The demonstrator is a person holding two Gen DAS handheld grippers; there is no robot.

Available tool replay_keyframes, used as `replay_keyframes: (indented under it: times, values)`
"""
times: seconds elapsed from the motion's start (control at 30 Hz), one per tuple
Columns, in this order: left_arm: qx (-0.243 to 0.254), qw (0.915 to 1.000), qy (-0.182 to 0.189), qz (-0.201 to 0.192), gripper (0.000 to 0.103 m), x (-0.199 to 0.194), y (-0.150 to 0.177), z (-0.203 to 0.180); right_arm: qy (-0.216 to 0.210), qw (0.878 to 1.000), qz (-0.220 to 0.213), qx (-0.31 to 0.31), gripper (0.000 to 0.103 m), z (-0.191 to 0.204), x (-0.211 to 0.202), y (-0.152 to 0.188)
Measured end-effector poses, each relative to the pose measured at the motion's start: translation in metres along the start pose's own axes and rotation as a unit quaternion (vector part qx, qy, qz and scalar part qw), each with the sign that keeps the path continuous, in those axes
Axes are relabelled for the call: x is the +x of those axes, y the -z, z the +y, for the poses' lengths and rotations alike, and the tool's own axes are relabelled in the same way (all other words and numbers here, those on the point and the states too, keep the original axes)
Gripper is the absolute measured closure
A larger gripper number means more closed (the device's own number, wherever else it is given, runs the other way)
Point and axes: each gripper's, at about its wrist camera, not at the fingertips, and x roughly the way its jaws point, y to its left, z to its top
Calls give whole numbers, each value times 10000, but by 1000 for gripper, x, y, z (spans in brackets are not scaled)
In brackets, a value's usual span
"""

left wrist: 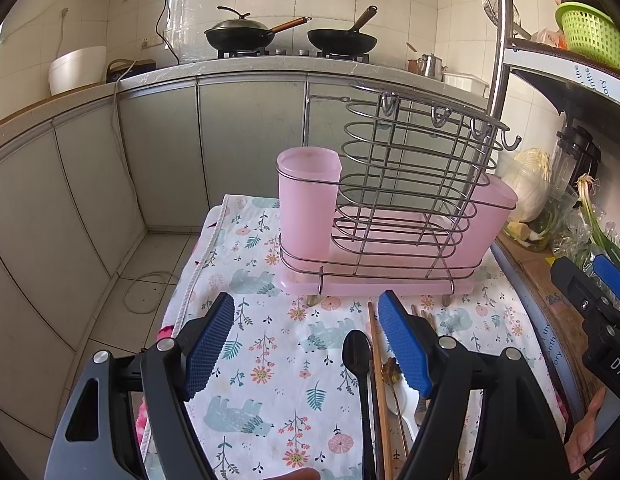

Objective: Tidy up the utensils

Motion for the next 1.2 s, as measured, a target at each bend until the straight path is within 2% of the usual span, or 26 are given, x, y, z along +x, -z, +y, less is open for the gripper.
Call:
replay_keyframes:
  times: [1.2]
  values:
    - [-38,10000,37,-20,29,-3,3,-2,5,10000,44,20,3,-1,-1,1]
